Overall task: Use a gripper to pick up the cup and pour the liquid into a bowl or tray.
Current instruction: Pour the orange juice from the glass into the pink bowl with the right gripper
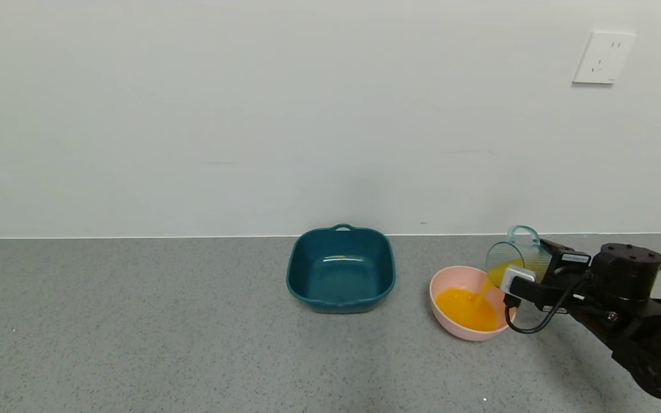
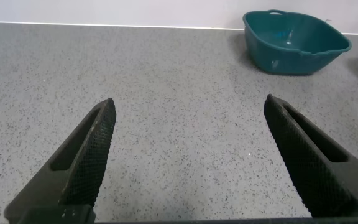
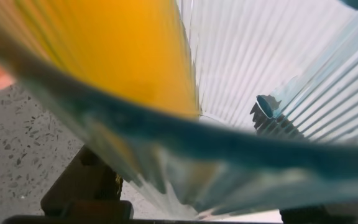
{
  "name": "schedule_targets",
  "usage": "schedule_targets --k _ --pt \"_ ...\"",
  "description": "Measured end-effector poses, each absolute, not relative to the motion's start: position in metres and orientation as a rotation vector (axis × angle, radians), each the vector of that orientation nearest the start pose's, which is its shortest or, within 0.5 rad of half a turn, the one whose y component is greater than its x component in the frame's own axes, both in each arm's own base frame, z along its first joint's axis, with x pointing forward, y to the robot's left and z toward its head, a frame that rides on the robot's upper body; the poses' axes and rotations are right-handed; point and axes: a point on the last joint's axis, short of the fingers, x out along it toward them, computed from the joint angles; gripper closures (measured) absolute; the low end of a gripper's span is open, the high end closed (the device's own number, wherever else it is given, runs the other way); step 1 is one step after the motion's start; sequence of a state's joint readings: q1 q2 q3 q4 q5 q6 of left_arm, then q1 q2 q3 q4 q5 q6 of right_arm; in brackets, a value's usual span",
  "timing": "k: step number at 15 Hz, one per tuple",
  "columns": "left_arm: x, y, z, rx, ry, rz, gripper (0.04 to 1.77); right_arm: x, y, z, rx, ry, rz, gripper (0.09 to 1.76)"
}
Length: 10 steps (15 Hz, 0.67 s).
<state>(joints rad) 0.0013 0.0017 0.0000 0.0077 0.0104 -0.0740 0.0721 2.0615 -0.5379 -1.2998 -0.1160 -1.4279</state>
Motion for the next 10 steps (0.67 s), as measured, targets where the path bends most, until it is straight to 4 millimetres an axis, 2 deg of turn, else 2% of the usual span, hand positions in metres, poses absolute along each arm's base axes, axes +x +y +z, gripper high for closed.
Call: schedule_targets --k 10 --pt "-0.023 0.0 0.075 -0.074 0.009 0.012 0.09 0.329 0.025 0.093 -1.592 0.159 0.078 0.52"
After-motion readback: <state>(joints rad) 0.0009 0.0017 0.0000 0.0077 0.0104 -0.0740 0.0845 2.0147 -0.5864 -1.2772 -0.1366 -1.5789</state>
